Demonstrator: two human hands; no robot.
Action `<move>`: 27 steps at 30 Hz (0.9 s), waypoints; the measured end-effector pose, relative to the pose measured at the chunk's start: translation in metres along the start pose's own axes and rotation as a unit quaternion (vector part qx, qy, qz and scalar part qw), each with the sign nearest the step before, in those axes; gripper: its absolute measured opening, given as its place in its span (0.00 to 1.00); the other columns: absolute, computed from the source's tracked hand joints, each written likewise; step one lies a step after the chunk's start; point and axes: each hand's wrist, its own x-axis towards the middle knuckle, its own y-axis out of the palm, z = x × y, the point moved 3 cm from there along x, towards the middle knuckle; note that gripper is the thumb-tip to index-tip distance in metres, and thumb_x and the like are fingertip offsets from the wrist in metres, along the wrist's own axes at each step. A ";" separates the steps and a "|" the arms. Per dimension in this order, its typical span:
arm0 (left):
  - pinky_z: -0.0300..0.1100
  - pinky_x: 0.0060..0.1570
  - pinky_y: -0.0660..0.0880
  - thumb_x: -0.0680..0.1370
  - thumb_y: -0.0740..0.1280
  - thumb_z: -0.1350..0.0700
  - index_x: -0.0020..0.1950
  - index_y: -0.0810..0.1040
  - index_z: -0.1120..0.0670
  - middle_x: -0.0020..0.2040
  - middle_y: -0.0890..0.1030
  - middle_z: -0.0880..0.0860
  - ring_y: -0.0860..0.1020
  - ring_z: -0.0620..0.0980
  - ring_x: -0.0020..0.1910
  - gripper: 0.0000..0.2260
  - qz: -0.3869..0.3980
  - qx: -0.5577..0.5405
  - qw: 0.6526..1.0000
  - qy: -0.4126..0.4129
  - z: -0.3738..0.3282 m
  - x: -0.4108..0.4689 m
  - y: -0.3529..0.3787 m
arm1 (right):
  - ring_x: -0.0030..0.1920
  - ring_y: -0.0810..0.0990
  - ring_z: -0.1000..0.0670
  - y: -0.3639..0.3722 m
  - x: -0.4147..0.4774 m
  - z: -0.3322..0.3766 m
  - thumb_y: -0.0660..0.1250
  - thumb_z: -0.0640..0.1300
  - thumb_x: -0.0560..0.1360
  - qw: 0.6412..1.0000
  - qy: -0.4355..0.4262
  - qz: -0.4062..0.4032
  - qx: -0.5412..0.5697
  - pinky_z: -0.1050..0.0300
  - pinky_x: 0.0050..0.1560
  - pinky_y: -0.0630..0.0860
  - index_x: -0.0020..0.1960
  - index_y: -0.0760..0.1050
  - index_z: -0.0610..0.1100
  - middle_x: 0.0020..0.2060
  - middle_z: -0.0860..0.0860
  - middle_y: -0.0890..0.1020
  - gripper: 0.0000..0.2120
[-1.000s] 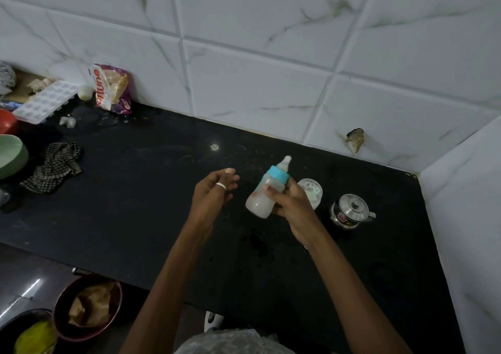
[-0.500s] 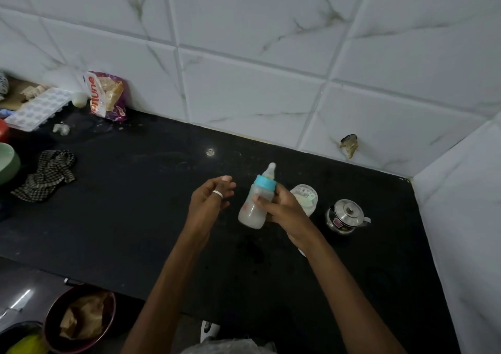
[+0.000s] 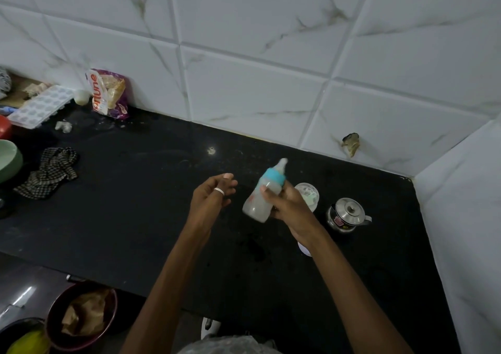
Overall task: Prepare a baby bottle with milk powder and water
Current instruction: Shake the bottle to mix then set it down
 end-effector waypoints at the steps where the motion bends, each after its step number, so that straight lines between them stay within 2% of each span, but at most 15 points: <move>1: 0.47 0.58 0.79 0.83 0.65 0.51 0.61 0.82 0.49 0.55 0.87 0.48 0.84 0.49 0.58 0.09 0.005 0.002 1.000 0.000 0.000 0.000 0.000 | 0.62 0.83 0.48 0.001 -0.002 0.000 0.72 0.45 0.79 0.999 0.004 0.027 -0.027 0.44 0.61 0.82 0.71 0.71 0.48 0.62 0.47 0.82 0.21; 2: 0.48 0.58 0.79 0.83 0.65 0.51 0.61 0.82 0.49 0.56 0.86 0.48 0.83 0.49 0.58 0.09 0.007 0.003 1.000 0.000 0.000 0.000 0.001 | 0.62 0.83 0.48 0.000 -0.002 -0.001 0.72 0.44 0.79 0.999 0.002 0.033 -0.031 0.43 0.61 0.82 0.70 0.72 0.48 0.62 0.47 0.82 0.22; 6: 0.46 0.56 0.79 0.83 0.66 0.51 0.61 0.83 0.49 0.55 0.87 0.48 0.84 0.49 0.58 0.09 -0.001 -0.002 1.000 -0.001 0.001 0.000 0.001 | 0.62 0.82 0.47 -0.001 0.000 0.001 0.71 0.48 0.79 0.997 -0.009 -0.052 0.052 0.42 0.61 0.81 0.71 0.70 0.49 0.63 0.46 0.81 0.23; 10: 0.47 0.58 0.79 0.83 0.66 0.51 0.61 0.82 0.49 0.57 0.86 0.49 0.83 0.49 0.58 0.09 0.008 -0.001 1.000 0.000 0.000 -0.001 0.001 | 0.61 0.83 0.49 0.003 -0.003 0.000 0.73 0.47 0.78 0.998 -0.003 0.019 -0.060 0.43 0.61 0.82 0.70 0.71 0.48 0.62 0.47 0.82 0.22; 14: 0.47 0.58 0.79 0.83 0.66 0.50 0.61 0.83 0.49 0.56 0.86 0.49 0.83 0.49 0.58 0.09 -0.002 -0.008 1.000 -0.001 -0.001 -0.002 0.001 | 0.61 0.83 0.48 0.003 0.000 0.001 0.71 0.49 0.79 0.996 -0.014 -0.074 0.037 0.43 0.60 0.82 0.71 0.70 0.49 0.62 0.48 0.81 0.22; 15: 0.47 0.58 0.79 0.83 0.67 0.50 0.60 0.83 0.49 0.56 0.87 0.49 0.84 0.49 0.57 0.09 -0.005 -0.010 1.000 -0.002 -0.001 -0.002 0.001 | 0.61 0.83 0.49 0.003 0.001 0.001 0.70 0.50 0.80 0.997 -0.013 -0.077 0.028 0.42 0.61 0.82 0.71 0.70 0.50 0.61 0.48 0.81 0.21; 19: 0.47 0.58 0.79 0.83 0.66 0.51 0.59 0.83 0.49 0.55 0.87 0.49 0.84 0.48 0.57 0.08 0.000 -0.012 1.000 -0.001 -0.001 -0.004 0.003 | 0.60 0.84 0.49 0.007 -0.004 0.001 0.73 0.47 0.78 0.997 0.007 0.042 -0.071 0.43 0.61 0.82 0.69 0.72 0.50 0.60 0.48 0.83 0.21; 21: 0.47 0.58 0.79 0.83 0.66 0.51 0.59 0.83 0.49 0.55 0.87 0.49 0.84 0.48 0.56 0.08 -0.003 -0.016 1.000 0.001 -0.002 -0.004 0.002 | 0.61 0.83 0.48 0.005 -0.002 0.004 0.72 0.46 0.79 1.000 -0.007 0.014 -0.019 0.44 0.60 0.82 0.71 0.72 0.48 0.61 0.47 0.82 0.22; 23: 0.47 0.58 0.79 0.83 0.66 0.52 0.59 0.83 0.50 0.54 0.87 0.49 0.84 0.48 0.56 0.08 -0.010 -0.018 1.000 0.000 -0.002 -0.004 0.002 | 0.62 0.83 0.47 0.002 0.002 0.005 0.71 0.49 0.79 0.997 -0.011 -0.056 0.050 0.43 0.60 0.82 0.73 0.70 0.48 0.63 0.46 0.81 0.24; 24: 0.46 0.58 0.79 0.84 0.66 0.52 0.59 0.83 0.50 0.54 0.87 0.49 0.84 0.48 0.56 0.08 -0.013 -0.016 1.000 0.000 -0.002 -0.004 0.002 | 0.62 0.82 0.47 0.000 0.003 0.005 0.71 0.50 0.79 0.997 -0.009 -0.069 0.046 0.42 0.61 0.82 0.73 0.69 0.49 0.63 0.46 0.81 0.25; 25: 0.47 0.57 0.79 0.84 0.66 0.52 0.59 0.83 0.50 0.54 0.87 0.49 0.84 0.49 0.56 0.08 -0.013 -0.016 1.000 0.000 -0.001 -0.004 0.002 | 0.62 0.82 0.47 0.000 0.003 0.004 0.71 0.49 0.79 0.998 -0.008 -0.058 0.021 0.41 0.62 0.81 0.73 0.69 0.49 0.63 0.47 0.81 0.24; 27: 0.47 0.58 0.79 0.83 0.66 0.52 0.59 0.83 0.50 0.55 0.87 0.50 0.84 0.50 0.57 0.08 -0.006 -0.015 1.000 -0.002 -0.001 -0.004 0.003 | 0.62 0.83 0.47 0.005 -0.002 0.002 0.71 0.46 0.79 0.998 0.007 0.023 -0.052 0.42 0.61 0.81 0.71 0.71 0.49 0.62 0.47 0.82 0.22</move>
